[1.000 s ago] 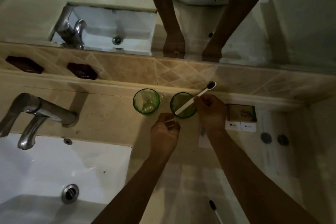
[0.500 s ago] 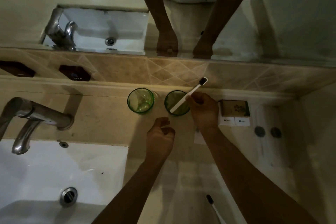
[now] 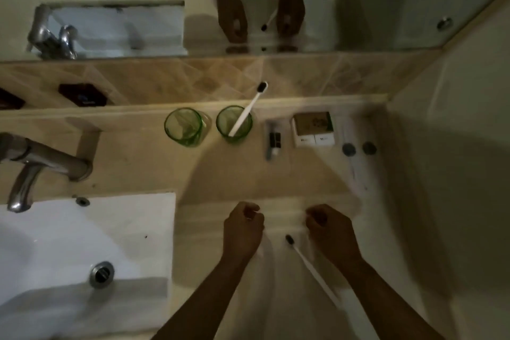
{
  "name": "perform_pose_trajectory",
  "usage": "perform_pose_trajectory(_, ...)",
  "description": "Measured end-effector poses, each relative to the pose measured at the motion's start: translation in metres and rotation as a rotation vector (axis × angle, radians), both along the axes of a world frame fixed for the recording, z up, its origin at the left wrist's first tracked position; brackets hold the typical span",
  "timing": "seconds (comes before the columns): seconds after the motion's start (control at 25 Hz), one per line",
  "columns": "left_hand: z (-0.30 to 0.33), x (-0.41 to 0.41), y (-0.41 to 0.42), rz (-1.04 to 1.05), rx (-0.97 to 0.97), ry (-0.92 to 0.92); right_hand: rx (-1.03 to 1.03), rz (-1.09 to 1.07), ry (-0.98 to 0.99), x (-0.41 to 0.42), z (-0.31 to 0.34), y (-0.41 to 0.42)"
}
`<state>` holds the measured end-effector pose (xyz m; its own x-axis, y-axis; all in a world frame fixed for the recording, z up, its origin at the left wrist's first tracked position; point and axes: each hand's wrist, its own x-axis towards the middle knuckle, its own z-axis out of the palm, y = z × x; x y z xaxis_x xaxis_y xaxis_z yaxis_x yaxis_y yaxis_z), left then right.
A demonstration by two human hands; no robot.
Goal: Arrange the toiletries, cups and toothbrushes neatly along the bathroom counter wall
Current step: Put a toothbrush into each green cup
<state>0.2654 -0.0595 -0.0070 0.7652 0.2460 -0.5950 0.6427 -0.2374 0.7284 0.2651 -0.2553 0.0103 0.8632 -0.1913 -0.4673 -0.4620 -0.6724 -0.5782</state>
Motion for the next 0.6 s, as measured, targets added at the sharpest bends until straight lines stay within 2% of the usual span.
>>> perform_pose_trajectory(0.12, 0.003, -0.047, -0.02, 0.094, -0.144, 0.146, -0.047, 0.116, 0.116, -0.063, 0.003, -0.016)
perform_pose_trajectory(0.24, 0.003, -0.077, -0.039, 0.206, -0.339, 0.283, -0.115, 0.203, 0.09, -0.09, 0.0, -0.011)
perform_pose_trajectory(0.36, 0.017, -0.095, -0.047, 0.199, -0.477, 0.301, -0.164, 0.229, 0.044, -0.099, -0.003, -0.002)
perform_pose_trajectory(0.48, 0.027, -0.102, -0.045, 0.13, -0.521, 0.296, -0.151, 0.201, 0.041, -0.104, -0.005, 0.012)
perform_pose_trajectory(0.6, 0.026, -0.11, -0.037, 0.202, -0.563, 0.294, -0.117, 0.173, 0.072, -0.106, -0.006, 0.024)
